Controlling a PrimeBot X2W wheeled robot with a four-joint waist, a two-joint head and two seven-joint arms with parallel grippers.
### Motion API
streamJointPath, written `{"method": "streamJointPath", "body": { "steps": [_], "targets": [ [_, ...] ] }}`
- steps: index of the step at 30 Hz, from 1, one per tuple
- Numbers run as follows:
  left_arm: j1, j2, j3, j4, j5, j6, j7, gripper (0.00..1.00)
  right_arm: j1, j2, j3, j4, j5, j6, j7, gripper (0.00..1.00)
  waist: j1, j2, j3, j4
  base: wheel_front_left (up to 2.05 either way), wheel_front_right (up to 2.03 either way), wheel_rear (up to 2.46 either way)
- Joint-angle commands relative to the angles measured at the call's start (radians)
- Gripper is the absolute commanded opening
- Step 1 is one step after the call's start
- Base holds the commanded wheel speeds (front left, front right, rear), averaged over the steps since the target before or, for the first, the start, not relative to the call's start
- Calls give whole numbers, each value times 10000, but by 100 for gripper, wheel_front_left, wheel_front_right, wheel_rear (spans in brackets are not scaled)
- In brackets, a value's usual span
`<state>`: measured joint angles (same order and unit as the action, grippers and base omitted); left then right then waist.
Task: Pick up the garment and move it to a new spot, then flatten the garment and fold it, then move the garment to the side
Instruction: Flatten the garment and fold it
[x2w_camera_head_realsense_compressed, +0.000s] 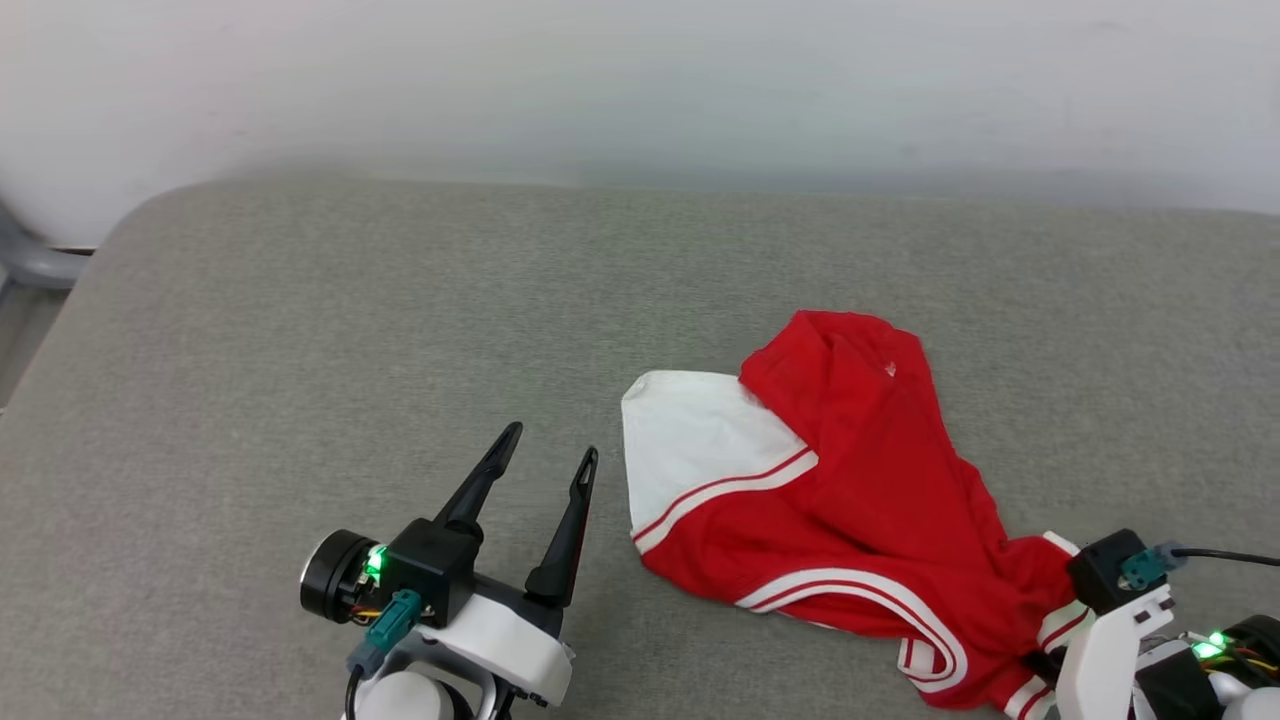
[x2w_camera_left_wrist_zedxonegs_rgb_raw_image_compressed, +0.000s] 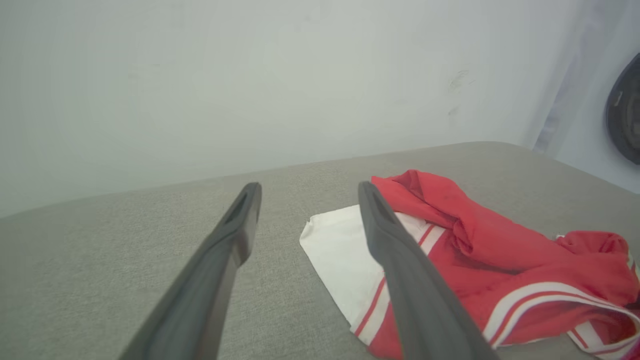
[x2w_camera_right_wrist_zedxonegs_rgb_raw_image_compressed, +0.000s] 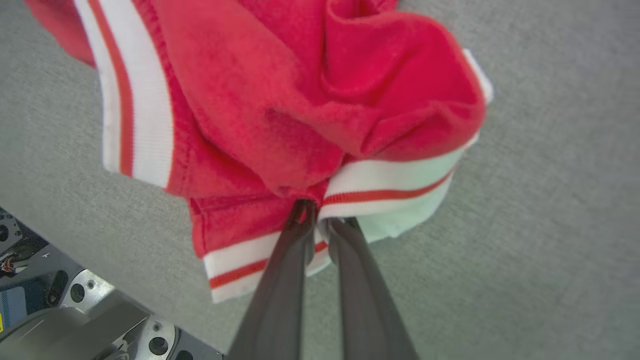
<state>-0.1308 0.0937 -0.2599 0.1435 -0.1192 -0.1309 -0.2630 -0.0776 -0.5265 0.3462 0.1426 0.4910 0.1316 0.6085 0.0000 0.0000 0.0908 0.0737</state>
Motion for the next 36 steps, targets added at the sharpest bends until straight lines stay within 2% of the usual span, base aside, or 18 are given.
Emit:
{"method": "streamJointPath", "body": {
  "steps": [1, 4, 5, 6, 13, 17, 22, 26, 29, 32, 36],
  "targets": [
    [-111, 18, -31, 76, -64, 8, -26, 100, 114, -61, -74, 52, -46, -18, -93, 0, 0, 0, 44, -186, 0, 0, 0],
    [-131, -11, -72, 188, -109, 8, -26, 100, 20, -94, -225, 113, -102, -18, -447, 0, 0, 0, 23, -305, 0, 0, 0],
    [-142, -19, -92, 229, -129, 8, -26, 100, -51, -100, -286, 114, -151, -18, -644, 58, 0, 0, 9, -337, 0, 0, 0],
    [-147, -20, -112, 269, -144, 8, -26, 100, -101, -77, -374, 156, -158, -18, -836, 100, 0, 0, -10, -367, 0, 0, 0],
    [-123, 47, -87, 428, -226, 7, -26, 100, -349, 69, -1146, -283, 40, -16, -2174, 100, 0, 0, -309, -598, 0, 0, 0],
    [-148, 70, -40, 389, -290, 7, -26, 100, -308, 9, -1831, -712, -538, -16, -3136, 100, 0, 0, -391, -724, 0, 0, 0],
    [-234, 110, 9, 337, -387, 7, -26, 100, -53, 694, -2875, -1095, -1073, -15, -4017, 100, 0, 0, -305, -850, 0, 0, 0],
    [-421, 79, 27, 564, -498, 19, -5, 100, 233, 1480, -3731, -1809, -2177, -15, -4630, 100, 0, 0, -16, -1055, 0, 0, 0],
    [-979, 32, -210, 902, -794, 15, 1054, 100, 397, 2018, -4168, -2294, -2722, -15, -4611, 100, 0, 0, 234, -1154, 0, 0, 0],
    [-1826, 245, -604, 942, -1014, 13, 2376, 100, 491, 2385, -4373, -2724, -3069, -15, -4475, 100, 0, 0, 523, -1281, 0, 0, 0],
    [-2968, 703, -1081, 1270, -1320, 9, 4953, 100, 546, 2738, -4371, -3235, -3339, -15, -4280, 100, 0, 0, 862, -1490, 0, 0, 0]
  ]
}}
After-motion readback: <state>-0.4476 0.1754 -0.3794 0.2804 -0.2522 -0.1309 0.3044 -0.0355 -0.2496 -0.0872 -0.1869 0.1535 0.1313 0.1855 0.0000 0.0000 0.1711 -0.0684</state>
